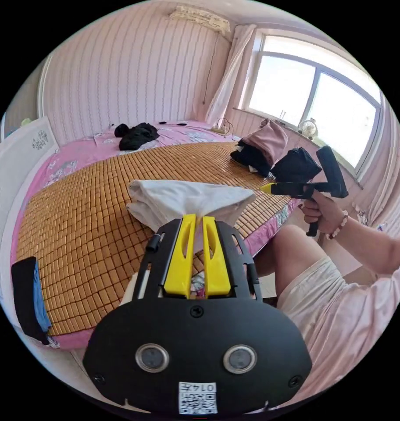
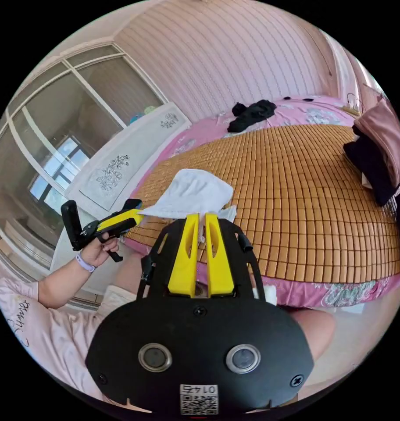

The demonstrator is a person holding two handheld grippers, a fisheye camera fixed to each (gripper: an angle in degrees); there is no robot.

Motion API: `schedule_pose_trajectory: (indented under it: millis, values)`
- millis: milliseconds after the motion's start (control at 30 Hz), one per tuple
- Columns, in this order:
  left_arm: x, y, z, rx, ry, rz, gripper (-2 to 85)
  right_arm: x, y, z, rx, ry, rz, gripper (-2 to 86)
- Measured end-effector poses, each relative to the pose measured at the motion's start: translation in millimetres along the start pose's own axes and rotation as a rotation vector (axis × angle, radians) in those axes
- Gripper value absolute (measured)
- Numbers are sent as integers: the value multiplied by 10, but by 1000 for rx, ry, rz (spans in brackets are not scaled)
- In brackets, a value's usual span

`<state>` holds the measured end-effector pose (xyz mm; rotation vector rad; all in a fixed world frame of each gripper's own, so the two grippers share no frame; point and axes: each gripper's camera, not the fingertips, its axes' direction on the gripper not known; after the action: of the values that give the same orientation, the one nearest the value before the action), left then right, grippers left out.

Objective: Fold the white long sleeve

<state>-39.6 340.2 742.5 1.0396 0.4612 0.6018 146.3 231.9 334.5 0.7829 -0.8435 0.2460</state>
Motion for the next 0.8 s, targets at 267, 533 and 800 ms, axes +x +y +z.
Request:
schedule_pose_trajectory:
  millis: [267, 533, 800]
  values:
    - [-743, 678, 451, -217, 31, -210, 51, -393, -16, 691, -165, 50, -253, 49]
    - [-1042, 460, 578, -246, 14, -256, 53, -1097, -116, 2225, -535, 177, -525, 96]
    - [-1257, 334, 519, -222, 1, -239, 67, -523, -407, 1612, -404, 76, -384, 23]
